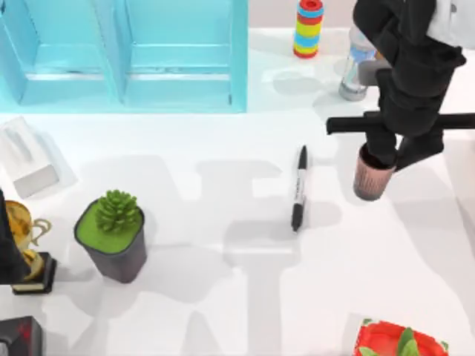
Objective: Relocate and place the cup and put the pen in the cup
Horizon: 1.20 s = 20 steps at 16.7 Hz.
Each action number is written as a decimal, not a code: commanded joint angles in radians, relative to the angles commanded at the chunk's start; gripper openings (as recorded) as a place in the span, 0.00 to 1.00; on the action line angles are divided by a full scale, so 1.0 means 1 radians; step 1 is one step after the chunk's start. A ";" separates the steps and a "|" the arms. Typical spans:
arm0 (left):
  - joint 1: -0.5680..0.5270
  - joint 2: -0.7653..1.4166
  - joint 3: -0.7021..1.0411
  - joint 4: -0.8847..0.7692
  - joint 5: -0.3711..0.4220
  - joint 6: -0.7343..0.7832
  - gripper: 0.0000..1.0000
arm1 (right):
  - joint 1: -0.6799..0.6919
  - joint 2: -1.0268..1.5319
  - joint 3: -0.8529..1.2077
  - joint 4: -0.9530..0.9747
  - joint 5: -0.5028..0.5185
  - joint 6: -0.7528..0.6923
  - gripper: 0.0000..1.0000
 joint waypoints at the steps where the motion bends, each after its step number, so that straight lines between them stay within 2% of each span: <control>1: 0.000 0.000 0.000 0.000 0.000 0.000 1.00 | 0.002 0.004 -0.020 0.037 0.000 0.001 0.00; 7: 0.000 0.000 0.000 0.000 0.000 0.000 1.00 | 0.007 0.021 -0.070 0.096 0.003 0.003 0.00; 20: 0.000 0.000 0.000 0.000 0.000 0.000 1.00 | 0.007 0.021 -0.070 0.096 0.003 0.003 0.98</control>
